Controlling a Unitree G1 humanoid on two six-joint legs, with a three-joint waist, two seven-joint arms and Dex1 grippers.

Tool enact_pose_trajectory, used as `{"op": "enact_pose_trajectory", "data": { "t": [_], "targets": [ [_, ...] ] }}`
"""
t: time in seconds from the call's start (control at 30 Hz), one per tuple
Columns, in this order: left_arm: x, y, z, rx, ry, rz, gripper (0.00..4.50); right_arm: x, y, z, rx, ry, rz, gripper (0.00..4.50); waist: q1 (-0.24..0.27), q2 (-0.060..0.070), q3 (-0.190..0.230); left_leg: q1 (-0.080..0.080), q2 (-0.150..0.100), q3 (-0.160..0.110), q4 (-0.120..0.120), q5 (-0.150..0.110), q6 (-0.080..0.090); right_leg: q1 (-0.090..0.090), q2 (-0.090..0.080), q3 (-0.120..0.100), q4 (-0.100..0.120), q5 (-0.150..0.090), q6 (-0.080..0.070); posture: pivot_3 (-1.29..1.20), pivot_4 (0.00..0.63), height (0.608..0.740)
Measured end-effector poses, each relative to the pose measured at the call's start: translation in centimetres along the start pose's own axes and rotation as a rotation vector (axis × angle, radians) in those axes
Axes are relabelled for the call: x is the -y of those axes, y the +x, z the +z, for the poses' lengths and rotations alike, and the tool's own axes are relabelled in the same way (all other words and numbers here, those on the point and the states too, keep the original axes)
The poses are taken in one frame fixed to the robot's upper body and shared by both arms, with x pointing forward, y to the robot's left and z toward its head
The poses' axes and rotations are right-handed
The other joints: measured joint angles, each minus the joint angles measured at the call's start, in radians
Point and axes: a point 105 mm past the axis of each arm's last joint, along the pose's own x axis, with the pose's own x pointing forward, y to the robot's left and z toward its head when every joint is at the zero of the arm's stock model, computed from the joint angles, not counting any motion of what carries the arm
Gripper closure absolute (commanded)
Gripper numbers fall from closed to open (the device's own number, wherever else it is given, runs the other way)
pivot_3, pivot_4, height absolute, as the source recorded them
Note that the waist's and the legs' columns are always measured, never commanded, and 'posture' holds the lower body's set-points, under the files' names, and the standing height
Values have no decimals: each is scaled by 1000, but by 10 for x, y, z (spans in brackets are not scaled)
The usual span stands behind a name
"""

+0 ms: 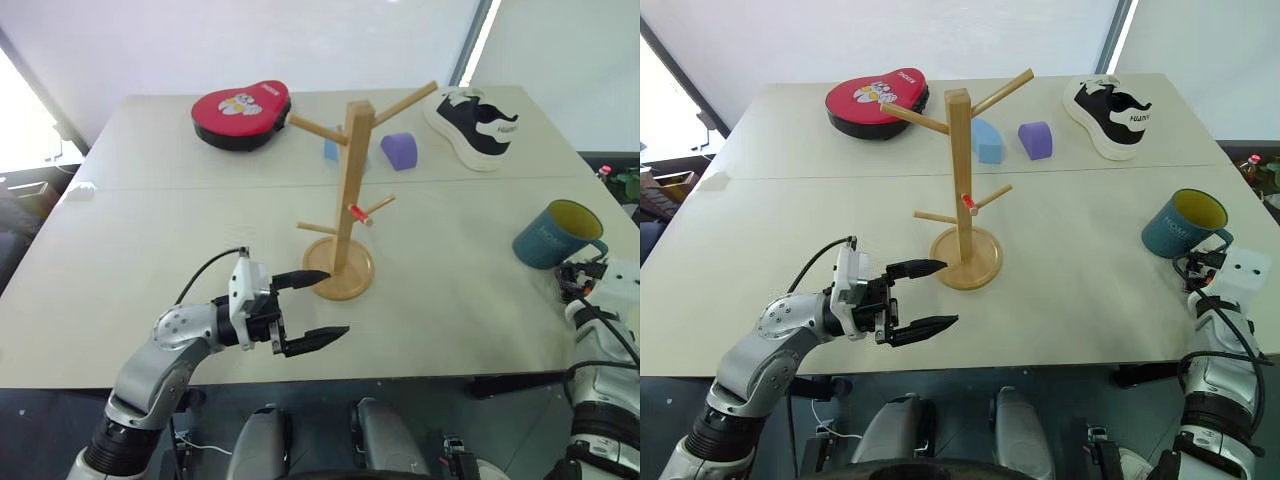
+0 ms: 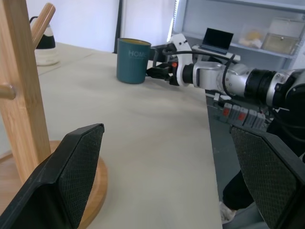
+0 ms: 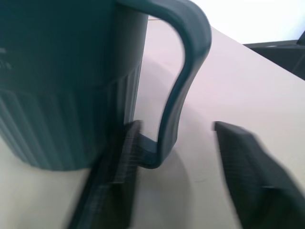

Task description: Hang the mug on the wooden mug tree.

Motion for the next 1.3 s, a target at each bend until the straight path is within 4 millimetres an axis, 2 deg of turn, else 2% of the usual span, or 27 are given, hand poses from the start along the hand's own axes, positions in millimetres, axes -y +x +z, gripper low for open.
{"op": "enact_pose_trajectory", "data": {
  "t": [0.07, 0.13, 0.3, 0.43, 0.47, 0.53, 0.73, 0.9, 1.03, 1.3],
  "targets": [
    [0, 0, 1, 2, 0, -2, 0, -1, 0, 0, 5, 10, 9, 4480, 0, 0, 0, 0, 0, 0, 0, 0, 0, 0, 0, 0, 0, 0, 0, 0, 150, 735],
    [0, 0, 1, 0, -2, -3, 0, -2, 3, 7, 34, 4, 23, 4480, 0, 0, 0, 0, 0, 0, 0, 0, 0, 1, 0, 0, 0, 0, 0, 0, 150, 735],
    [0, -1, 1, -4, -7, -3, 0, -3, 0, 5, 34, -13, 51, 4480, 1, 0, 0, 0, 0, 0, 0, 0, 0, 1, 0, 0, 0, 0, 0, 0, 150, 735],
    [-2, -3, 1, -11, -2, 6, 0, -17, -15, 15, 74, -176, 167, 4480, 1, 1, 0, 0, 0, 0, 0, 0, 0, 0, 0, 0, 0, 0, 0, 0, 150, 735],
    [-3, -5, 1, -13, 0, 13, 0, -26, -22, 21, 98, -249, 237, 4480, 1, 1, 0, 0, 0, 0, 0, 0, 0, 0, 0, 0, 0, 0, 0, 0, 150, 735],
    [-9, -12, 0, -28, 2, 43, 0, -64, -44, 39, 180, -390, 457, 4480, -4, 2, 0, 0, 2, 0, 0, 0, 0, 0, 2, 0, 0, 0, 0, 0, 150, 735],
    [-20, -25, -7, -59, -7, 87, 0, -137, -105, 79, 303, -586, 949, 4480, 3, 1, 1, 0, 2, -1, 2, 0, 0, 0, 2, -1, 2, 0, 0, 0, 150, 735],
    [-34, -39, -8, -81, 9, 135, 0, -186, -157, 106, 341, -570, 1209, 4480, 5, -2, 2, -1, 2, -3, 2, 0, 0, -1, 1, -2, 1, 0, 0, 0, 150, 735],
    [-39, -47, -7, -85, 27, 154, 0, -206, -178, 120, 346, -544, 1262, 4480, 6, -2, 2, -2, 1, -3, 2, 0, 0, -1, -1, -2, -1, 0, 0, 0, 150, 735],
    [-47, -58, -7, -97, 52, 184, 0, -228, -183, 143, 336, -484, 1260, 4480, 6, -4, 2, -3, 2, -4, 1, 0, 0, -1, -3, -3, -2, 0, 0, 0, 150, 735]
  ]
}}
